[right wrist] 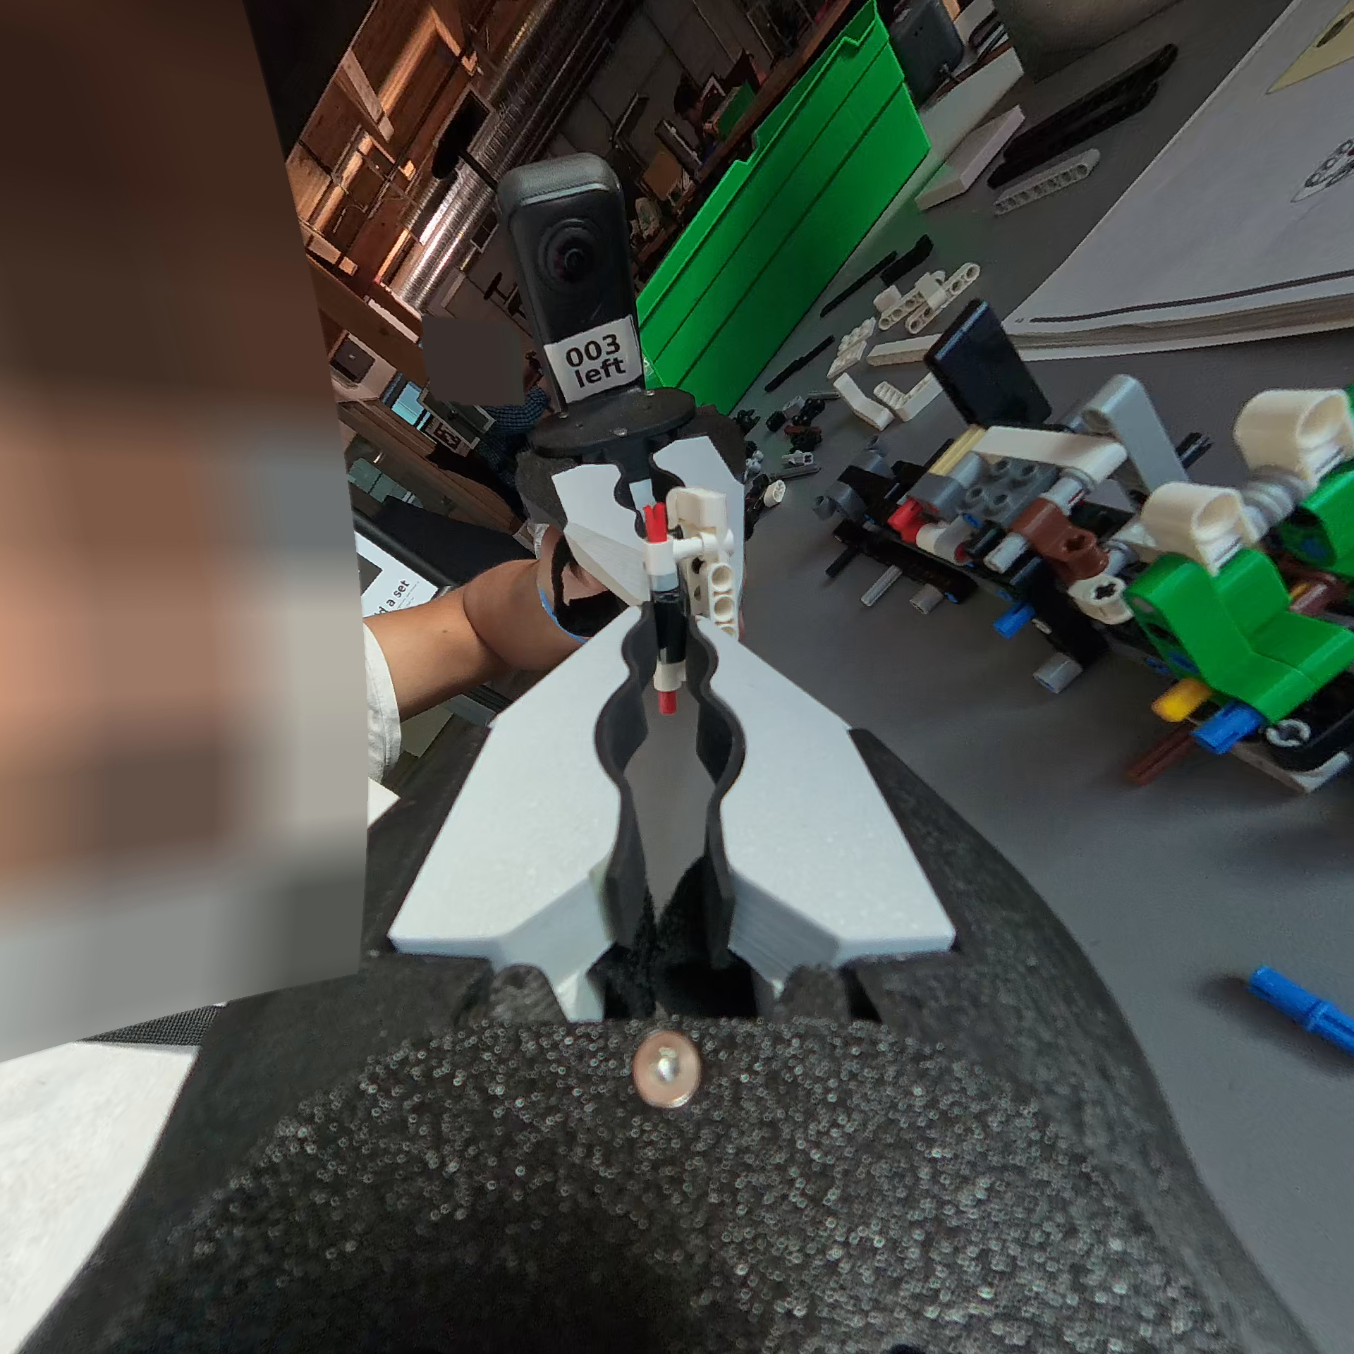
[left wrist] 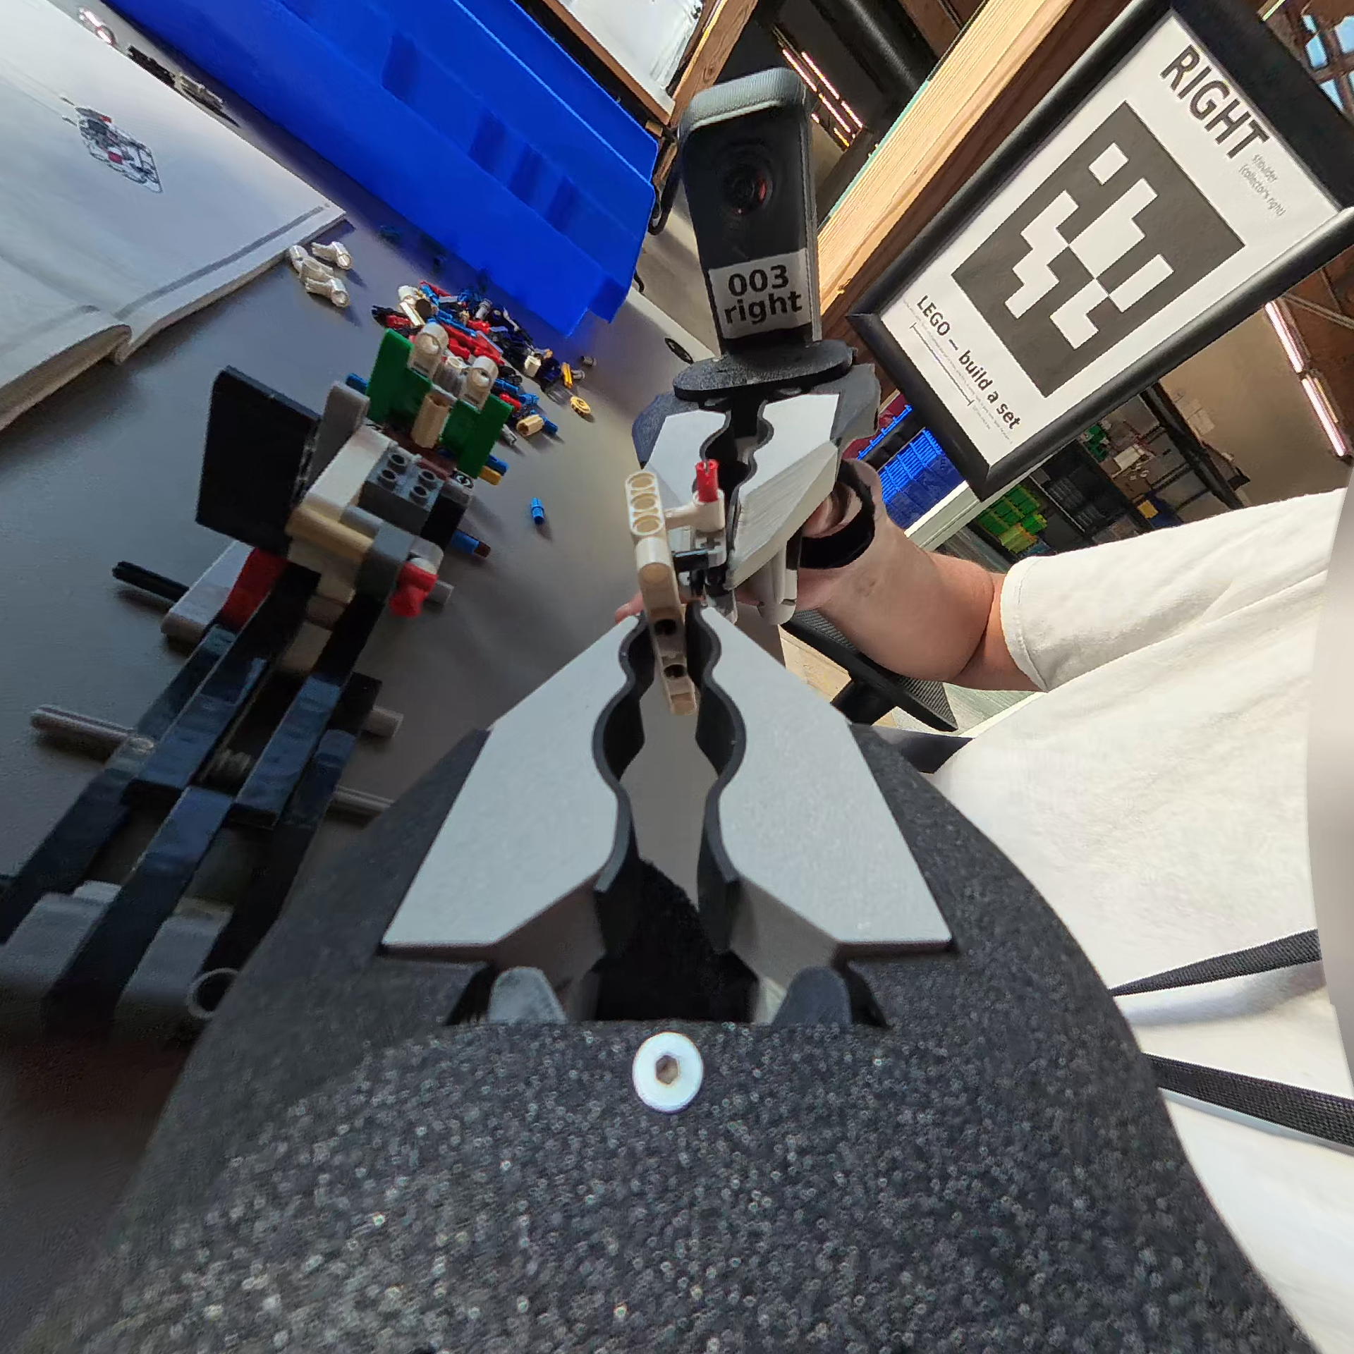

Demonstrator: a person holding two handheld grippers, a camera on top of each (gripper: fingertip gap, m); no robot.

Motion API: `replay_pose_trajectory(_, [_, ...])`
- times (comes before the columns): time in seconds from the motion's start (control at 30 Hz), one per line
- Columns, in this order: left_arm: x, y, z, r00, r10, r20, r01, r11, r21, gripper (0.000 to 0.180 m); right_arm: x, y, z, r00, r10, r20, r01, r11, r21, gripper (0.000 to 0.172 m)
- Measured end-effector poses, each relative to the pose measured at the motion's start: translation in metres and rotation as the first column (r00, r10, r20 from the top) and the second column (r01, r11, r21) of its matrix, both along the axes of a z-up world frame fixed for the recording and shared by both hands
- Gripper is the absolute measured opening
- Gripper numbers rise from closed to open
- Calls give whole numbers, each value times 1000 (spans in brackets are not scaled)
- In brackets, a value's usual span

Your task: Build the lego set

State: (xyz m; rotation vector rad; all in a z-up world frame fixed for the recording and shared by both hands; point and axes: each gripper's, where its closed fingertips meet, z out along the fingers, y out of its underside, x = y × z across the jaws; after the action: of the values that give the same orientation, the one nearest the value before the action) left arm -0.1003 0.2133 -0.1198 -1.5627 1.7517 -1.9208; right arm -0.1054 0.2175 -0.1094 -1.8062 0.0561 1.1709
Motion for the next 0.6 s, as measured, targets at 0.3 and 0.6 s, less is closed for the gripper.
replay_pose_trajectory(0.3, [0, 1, -4, 1000, 11, -20, -10, 1000, 22, 5, -1, 1, -4, 999, -2, 33, 3, 1000, -15, 5])
replay_pose_trajectory(0.6, [-1, -2, -2, 998, -35, -55, 30, 995, -97, 5, -2, -2, 0, 999, 43, -7, -43, 999, 1, 5])
